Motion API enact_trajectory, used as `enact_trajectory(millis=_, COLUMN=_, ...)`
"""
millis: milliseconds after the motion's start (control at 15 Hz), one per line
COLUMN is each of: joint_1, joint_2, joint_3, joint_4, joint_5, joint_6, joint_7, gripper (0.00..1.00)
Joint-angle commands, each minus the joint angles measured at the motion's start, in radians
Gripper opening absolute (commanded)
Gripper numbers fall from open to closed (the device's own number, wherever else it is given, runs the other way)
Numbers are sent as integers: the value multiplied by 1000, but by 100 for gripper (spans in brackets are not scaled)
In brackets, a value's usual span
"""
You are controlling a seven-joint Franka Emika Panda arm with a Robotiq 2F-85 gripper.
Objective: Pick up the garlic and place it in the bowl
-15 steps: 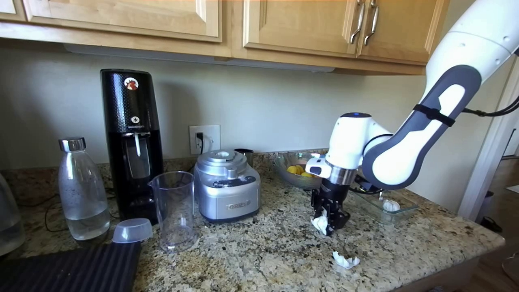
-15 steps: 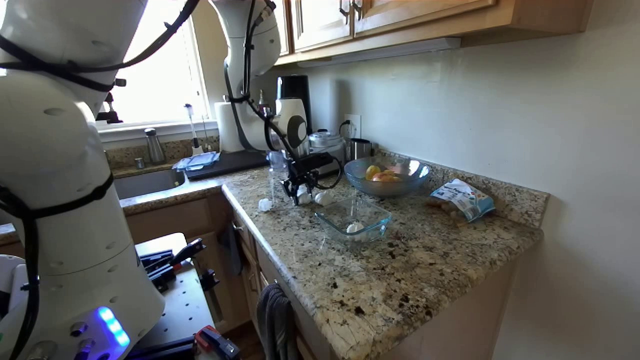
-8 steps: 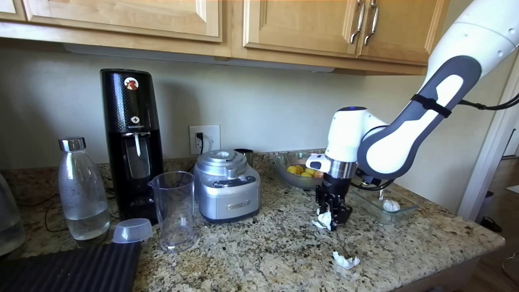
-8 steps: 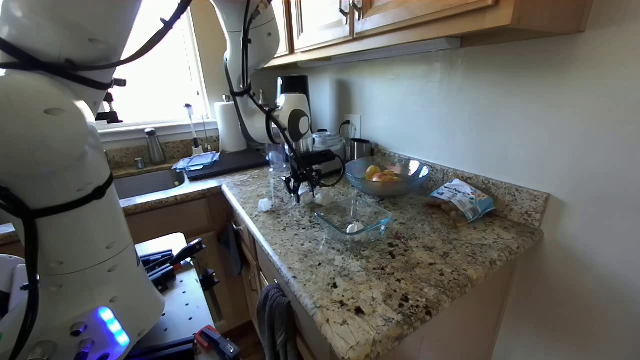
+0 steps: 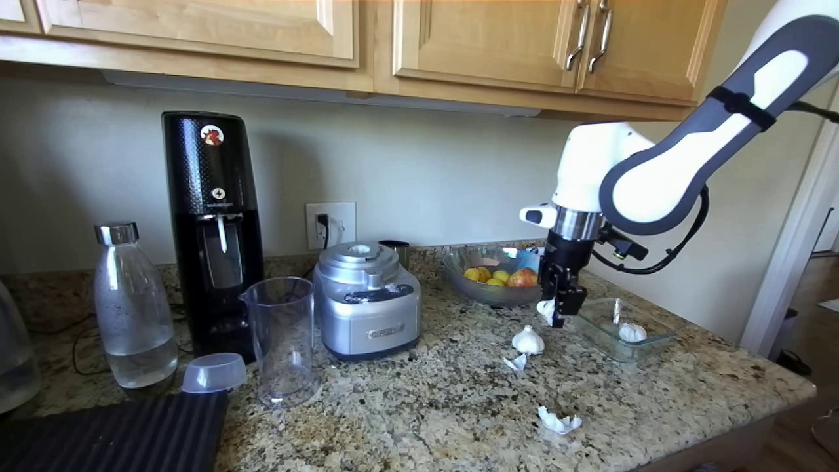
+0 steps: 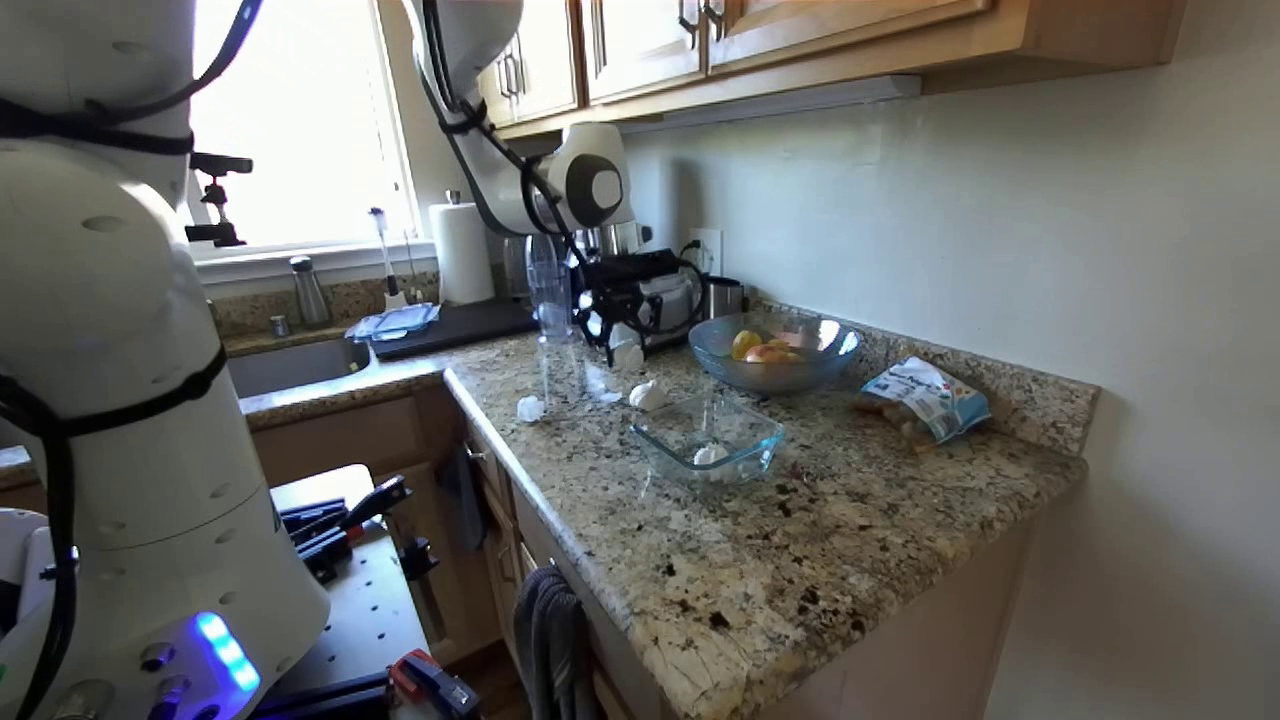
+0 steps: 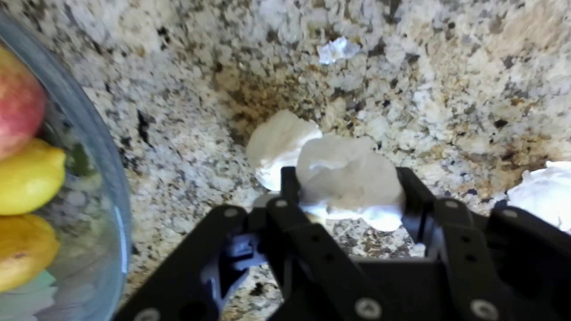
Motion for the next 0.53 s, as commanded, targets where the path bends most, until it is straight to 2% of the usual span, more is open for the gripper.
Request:
enact_trajectory(millis=0, joint_1=-10, joint_2=-138, joint_3=-64, joint_4=-109, joint_5=-16, joint_6=-1, joint_7=143, gripper=30)
enact_trajectory(millis=267, joint_1=-21, joint_2=-191, joint_3=-137, joint_4=-165, joint_5=-53, joint_6=14, joint_7=307, gripper=30)
enact_trajectory(millis=467, joint_1=-28, joint_2=-177, joint_3=-192, joint_4=-180, joint_5=-99, joint_6=40, joint_7=451, gripper=30)
